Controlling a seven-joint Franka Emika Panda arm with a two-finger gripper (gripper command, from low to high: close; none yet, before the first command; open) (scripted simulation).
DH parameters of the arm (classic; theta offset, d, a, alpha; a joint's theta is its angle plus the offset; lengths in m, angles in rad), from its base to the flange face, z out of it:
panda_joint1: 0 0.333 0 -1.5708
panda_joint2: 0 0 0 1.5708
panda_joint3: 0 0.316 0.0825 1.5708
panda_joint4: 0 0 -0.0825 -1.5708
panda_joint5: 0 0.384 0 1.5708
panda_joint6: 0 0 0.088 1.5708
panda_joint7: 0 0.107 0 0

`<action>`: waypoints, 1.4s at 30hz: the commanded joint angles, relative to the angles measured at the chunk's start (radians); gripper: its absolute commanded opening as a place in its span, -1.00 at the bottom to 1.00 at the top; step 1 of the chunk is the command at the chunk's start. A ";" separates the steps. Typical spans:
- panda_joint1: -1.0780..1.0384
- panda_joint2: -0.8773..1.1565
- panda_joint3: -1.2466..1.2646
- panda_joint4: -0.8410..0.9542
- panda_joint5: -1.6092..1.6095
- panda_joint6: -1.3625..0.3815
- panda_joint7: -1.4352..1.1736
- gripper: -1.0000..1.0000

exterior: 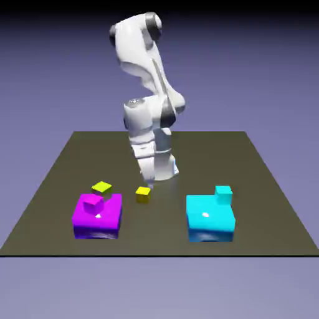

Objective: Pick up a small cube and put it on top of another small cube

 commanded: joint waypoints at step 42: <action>0.203 0.542 -0.130 -0.021 0.570 -0.113 -1.547 0.00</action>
